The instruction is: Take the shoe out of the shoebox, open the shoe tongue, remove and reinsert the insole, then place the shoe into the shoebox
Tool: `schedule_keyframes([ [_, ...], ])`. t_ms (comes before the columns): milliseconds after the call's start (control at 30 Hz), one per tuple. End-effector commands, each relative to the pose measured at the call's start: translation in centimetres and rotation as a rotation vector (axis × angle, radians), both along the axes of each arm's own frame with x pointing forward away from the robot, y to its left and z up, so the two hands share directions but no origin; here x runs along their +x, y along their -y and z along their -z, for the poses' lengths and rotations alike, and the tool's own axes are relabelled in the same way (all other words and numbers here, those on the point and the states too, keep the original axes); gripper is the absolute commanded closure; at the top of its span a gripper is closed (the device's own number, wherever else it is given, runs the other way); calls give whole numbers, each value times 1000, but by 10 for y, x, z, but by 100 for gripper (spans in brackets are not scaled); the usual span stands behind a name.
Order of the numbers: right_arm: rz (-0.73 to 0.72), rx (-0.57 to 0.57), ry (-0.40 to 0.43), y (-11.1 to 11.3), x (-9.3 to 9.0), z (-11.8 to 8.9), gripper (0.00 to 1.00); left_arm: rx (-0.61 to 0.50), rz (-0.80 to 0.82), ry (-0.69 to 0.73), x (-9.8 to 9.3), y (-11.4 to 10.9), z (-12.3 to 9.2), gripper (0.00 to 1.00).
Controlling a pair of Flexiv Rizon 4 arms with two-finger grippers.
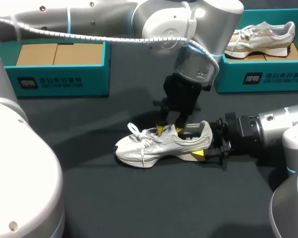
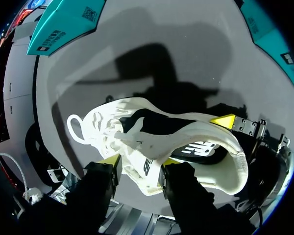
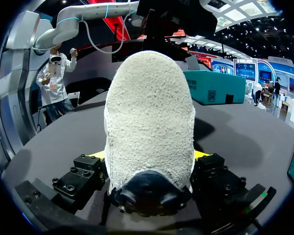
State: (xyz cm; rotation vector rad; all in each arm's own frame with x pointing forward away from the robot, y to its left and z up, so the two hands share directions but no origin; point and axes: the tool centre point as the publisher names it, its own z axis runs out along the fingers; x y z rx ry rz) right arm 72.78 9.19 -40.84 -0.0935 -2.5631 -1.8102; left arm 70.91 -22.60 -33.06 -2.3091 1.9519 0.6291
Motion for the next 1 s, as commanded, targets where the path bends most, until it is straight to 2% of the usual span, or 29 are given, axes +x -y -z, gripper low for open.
schedule_keyframes([
  [33,1,-4,-1,-2,0,0,100,-16,-3,4,1,-6,-3,69],
  [233,1,-4,-1,-2,0,0,100,-44,-10,20,0,-10,-7,98],
  [267,1,-4,-1,-2,0,0,100,-55,-12,26,0,-12,-8,100],
  [433,1,-4,-1,-2,0,0,100,-117,-38,56,-8,-24,-15,100],
  [667,1,-4,-1,-2,0,0,100,-247,-98,129,-19,-54,-27,100],
  [1000,1,-4,-1,-2,0,0,100,-315,-145,155,-23,-87,-21,100],
])
